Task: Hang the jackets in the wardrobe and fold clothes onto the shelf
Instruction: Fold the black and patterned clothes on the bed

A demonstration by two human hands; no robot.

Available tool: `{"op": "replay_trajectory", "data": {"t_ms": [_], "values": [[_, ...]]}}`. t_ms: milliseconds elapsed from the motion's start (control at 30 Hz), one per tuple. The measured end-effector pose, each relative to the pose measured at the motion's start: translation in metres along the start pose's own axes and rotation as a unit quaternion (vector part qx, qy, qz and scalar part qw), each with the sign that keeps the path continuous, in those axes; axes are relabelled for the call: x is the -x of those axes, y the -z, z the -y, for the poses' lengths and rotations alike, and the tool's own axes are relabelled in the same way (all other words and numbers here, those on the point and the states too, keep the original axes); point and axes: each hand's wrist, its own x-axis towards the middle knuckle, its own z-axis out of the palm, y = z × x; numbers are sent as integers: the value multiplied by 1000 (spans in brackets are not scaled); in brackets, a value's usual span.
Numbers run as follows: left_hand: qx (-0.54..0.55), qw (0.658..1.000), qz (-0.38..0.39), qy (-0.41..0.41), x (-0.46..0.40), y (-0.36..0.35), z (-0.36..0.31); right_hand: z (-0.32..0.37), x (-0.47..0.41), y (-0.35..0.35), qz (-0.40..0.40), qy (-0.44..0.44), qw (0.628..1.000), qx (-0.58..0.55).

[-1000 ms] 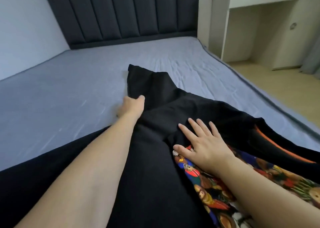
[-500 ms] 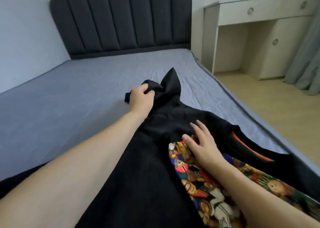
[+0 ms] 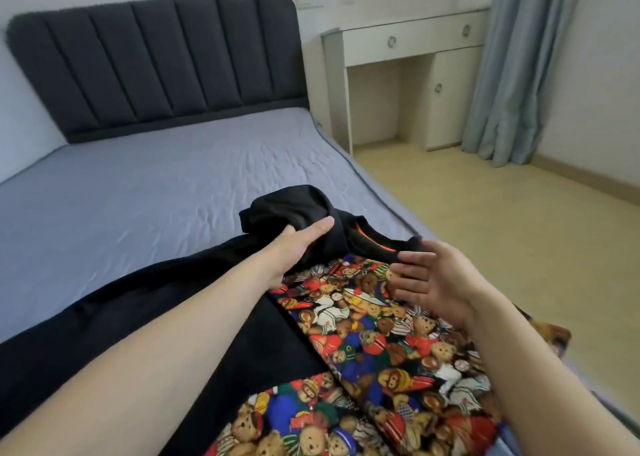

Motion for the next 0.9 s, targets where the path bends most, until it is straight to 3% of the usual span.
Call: {"op": "replay_trajectory", "data": {"t_ms": [67,133,167,200,267,300,333,400,533,633,700,800,867,900], "values": [[18,991,-133,-23,-6,-17,-4,4,10,16,-17,-31,999,-15],[-125,949,-260,-125,-1,-23,-1,13,15,30,-26,-40,998,-49],[-243,900,-276,-234,7,-26,3,19,17,37,-24,-41,997,-55],[-362,822,-247,-363,14,-27,12,24,19,41,-22,-42,998,-52],[-560,617,-108,-542,39,-26,34,31,22,49,-13,-47,998,-32],[-633,543,-16,-551,51,-27,47,32,23,52,-4,-51,999,-12],[-674,517,65,-523,60,-26,59,32,25,54,4,-53,998,25],[-692,557,115,-445,75,-23,75,27,28,56,8,-58,987,150],[-687,657,52,-306,85,-28,85,8,41,54,36,-96,924,368],[-637,737,1,-225,82,-30,75,-2,52,47,35,-53,850,524],[-630,747,-63,-203,76,-21,70,-9,59,39,31,-36,836,547],[-716,687,-45,-119,71,-13,76,-18,64,38,32,-31,833,551],[-695,716,5,-61,68,-17,85,-20,67,37,58,-62,835,544],[-655,755,25,-30,66,-19,85,-20,68,37,67,-67,832,547]]}}
